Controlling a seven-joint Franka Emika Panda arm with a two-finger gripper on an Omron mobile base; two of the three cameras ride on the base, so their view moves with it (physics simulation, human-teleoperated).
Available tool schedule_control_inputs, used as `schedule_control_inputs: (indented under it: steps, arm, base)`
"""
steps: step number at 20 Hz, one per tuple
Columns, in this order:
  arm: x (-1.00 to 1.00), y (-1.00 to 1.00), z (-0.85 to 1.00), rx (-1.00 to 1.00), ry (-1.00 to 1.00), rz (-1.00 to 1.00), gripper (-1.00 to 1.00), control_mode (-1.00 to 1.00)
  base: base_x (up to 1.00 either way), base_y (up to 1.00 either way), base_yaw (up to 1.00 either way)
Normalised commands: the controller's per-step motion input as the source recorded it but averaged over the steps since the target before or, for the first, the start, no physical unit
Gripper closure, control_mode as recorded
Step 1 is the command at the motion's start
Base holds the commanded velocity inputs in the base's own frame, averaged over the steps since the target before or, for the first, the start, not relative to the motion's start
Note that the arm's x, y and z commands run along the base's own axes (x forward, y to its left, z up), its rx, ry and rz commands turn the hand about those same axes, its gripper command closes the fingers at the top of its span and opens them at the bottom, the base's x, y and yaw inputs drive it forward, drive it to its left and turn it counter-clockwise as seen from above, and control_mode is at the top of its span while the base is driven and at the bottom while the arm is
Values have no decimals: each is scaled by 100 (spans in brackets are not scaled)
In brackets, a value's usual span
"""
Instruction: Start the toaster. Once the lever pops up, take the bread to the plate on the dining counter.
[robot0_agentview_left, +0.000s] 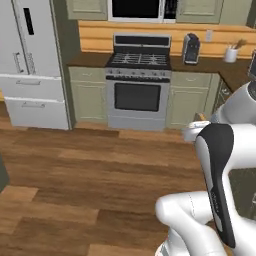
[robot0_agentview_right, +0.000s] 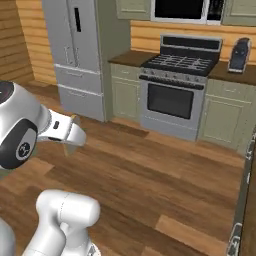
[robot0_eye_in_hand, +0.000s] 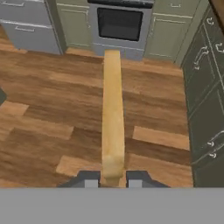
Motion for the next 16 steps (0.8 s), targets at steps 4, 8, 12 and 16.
schedule_control_inputs:
  steps: [4,8,12,16]
  arm:
    - [0,0,0,0,0,0,100,100]
    - [0,0,0,0,0,0,100,100]
    - [0,0,0,0,0,0,100,100]
    - [0,0,0,0,0,0,100,100]
  base:
    - [-16,0,100]
    - [-15,0,100]
    - [-3,0,100]
    - [34,13,88]
